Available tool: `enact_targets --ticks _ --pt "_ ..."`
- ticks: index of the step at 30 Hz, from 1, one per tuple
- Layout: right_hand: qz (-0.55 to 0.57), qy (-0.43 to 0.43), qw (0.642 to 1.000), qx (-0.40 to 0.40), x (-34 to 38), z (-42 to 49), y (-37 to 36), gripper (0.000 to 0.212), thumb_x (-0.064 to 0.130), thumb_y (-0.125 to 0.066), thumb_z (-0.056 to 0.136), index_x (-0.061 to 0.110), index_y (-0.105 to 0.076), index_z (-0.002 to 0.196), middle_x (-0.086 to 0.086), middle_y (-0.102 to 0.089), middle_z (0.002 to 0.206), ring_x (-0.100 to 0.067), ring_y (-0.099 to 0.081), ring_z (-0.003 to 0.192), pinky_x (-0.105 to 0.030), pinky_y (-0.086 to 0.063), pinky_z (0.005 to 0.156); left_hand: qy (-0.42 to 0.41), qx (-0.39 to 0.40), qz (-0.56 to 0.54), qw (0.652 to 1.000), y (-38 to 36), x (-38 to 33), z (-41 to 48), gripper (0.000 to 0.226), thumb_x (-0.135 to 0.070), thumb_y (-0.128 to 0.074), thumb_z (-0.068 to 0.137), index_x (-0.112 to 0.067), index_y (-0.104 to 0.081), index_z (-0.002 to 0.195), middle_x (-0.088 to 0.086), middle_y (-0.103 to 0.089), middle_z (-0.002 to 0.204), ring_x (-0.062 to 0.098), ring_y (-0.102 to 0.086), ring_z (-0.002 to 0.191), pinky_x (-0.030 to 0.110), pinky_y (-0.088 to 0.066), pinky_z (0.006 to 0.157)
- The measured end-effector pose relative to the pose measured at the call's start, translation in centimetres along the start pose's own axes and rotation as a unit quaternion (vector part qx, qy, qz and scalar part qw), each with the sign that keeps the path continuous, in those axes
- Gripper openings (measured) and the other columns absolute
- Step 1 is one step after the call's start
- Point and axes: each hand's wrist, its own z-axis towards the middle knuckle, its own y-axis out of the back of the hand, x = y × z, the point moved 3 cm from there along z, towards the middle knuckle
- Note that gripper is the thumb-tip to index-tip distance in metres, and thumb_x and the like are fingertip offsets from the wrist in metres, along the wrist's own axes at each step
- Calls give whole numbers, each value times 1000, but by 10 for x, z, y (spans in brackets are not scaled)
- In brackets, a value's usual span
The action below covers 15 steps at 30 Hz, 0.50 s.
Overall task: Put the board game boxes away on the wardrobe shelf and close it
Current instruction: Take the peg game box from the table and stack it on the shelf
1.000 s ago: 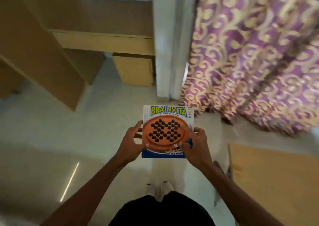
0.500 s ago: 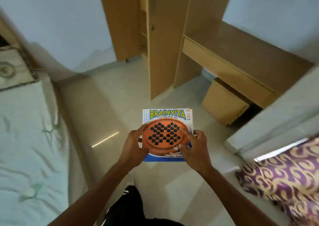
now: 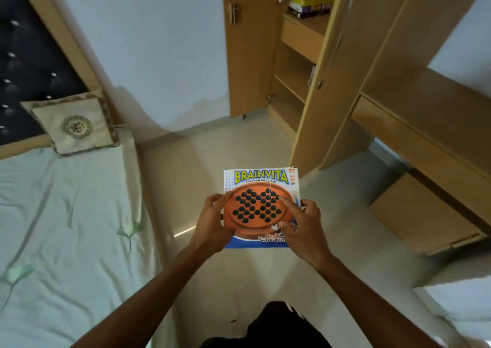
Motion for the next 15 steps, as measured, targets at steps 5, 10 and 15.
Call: enact_targets --ticks 5,10,15 --pt "-5 11 1000 17 21 93 -28 60 28 -64 90 36 -37 143 -4 -32 135 -4 -30 121 -22 -55 79 15 -13 -14 1000 25 28 83 82 -5 -81 70 -16 -44 142 6 -43 133 18 -53 114 15 -49 81" --pt "8 17 999 33 38 205 -57 62 25 -66 89 35 -37 143 -5 -32 134 -6 -33 122 -25 -55 81 38 -14 -6 999 48 49 185 83 -9 -81 71 -15 -42 144 4 -41 134 20 -54 112 24 -54 85" --pt "11 30 998 58 62 324 -78 65 30 -68 87 33 -36 144 -5 -33 135 -17 -41 128 -30 -57 85 63 -22 -6 998 79 67 295 84 -6 -80 68 -14 -43 143 5 -42 132 23 -55 113 34 -56 89"
